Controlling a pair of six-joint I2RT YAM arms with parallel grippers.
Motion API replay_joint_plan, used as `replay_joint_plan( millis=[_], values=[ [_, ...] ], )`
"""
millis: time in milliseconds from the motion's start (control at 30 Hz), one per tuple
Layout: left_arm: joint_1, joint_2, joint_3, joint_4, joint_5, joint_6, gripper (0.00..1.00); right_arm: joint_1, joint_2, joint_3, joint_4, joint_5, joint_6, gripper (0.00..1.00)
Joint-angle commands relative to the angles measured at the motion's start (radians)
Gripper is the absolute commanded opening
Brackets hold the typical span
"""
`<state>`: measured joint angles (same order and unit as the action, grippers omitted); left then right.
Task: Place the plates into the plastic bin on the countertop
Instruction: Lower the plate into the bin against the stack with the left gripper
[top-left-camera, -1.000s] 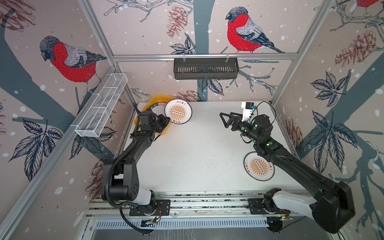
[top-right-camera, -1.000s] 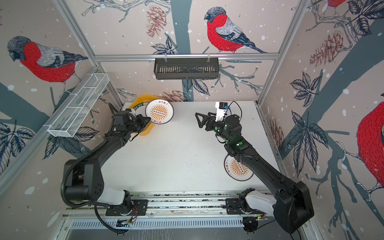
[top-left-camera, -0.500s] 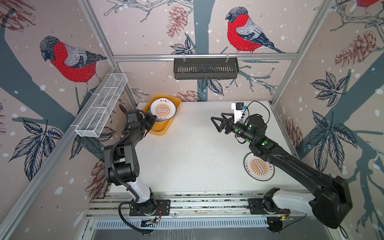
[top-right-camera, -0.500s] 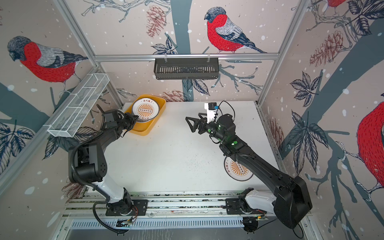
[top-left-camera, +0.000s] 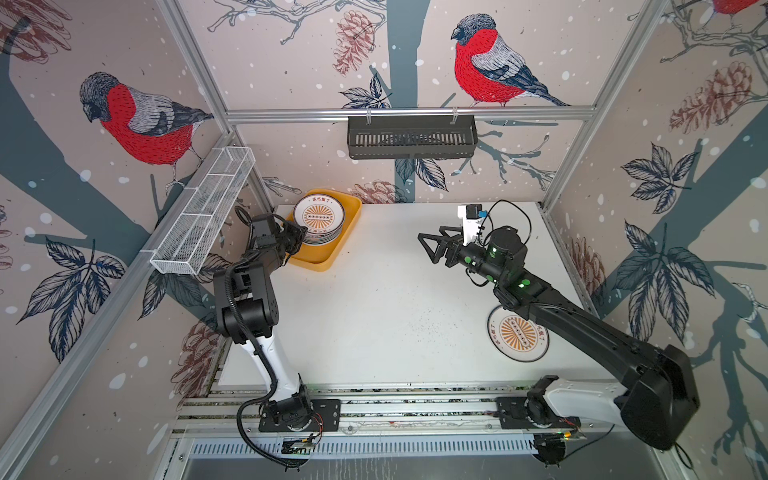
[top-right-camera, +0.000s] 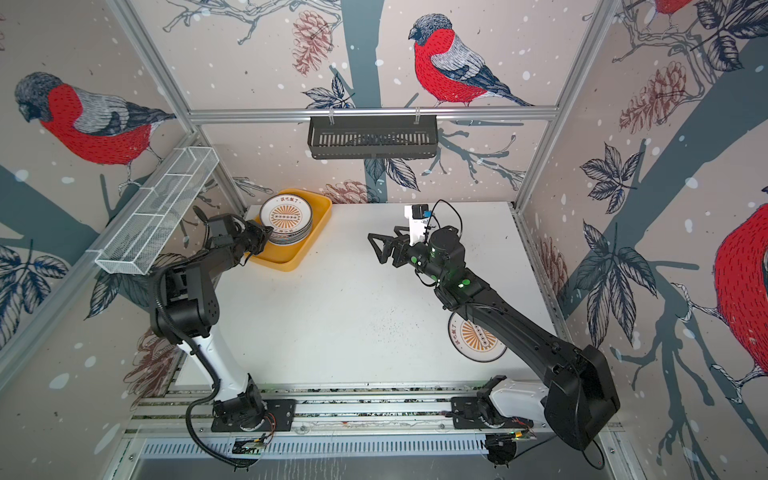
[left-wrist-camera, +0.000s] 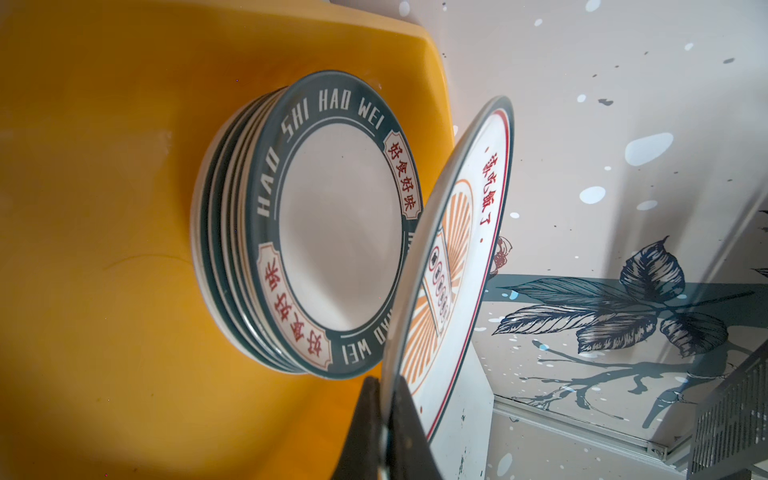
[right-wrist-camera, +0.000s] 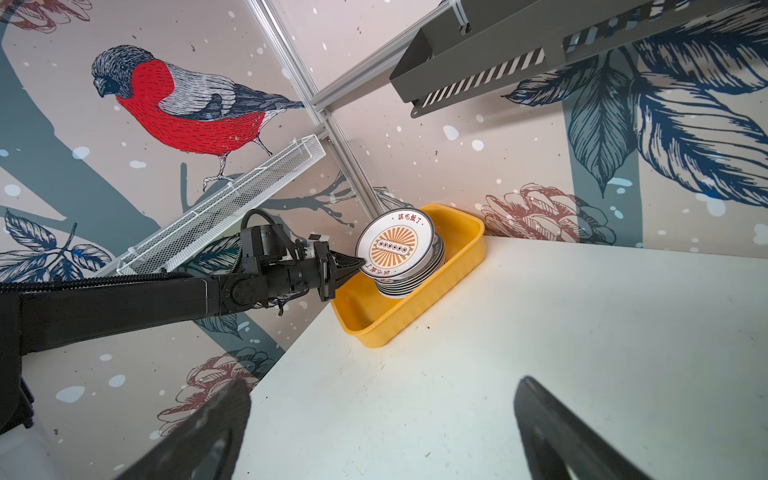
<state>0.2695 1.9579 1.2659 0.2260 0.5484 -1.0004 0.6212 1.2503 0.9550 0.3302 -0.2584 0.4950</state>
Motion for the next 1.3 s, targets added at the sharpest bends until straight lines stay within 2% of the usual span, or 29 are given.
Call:
replay_joint_plan(
  millis=[0, 200, 1100, 1267],
  values=[
    [0.004, 0.034, 0.033, 0.033, 0.01, -0.023, 0.0, 0.002, 0.032, 0.029, -0.017, 0.047, -0.005, 1.0],
    [0.004, 0.068, 0.042, 0.075, 0.015, -0.059, 0.0, 0.001, 0.044, 0.036, -0.019, 0.062, 0.0, 1.0],
    [0.005, 0.148, 0.123, -0.011, -0.02, -0.025, 0.0, -0.001, 0.078, 0.071, -0.05, 0.077, 0.002, 1.0],
    [0.008, 0.151, 0.134, -0.029, -0.022, -0.012, 0.07, -0.003, 0.088, 0.077, -0.052, 0.078, 0.005, 0.99]
  ],
)
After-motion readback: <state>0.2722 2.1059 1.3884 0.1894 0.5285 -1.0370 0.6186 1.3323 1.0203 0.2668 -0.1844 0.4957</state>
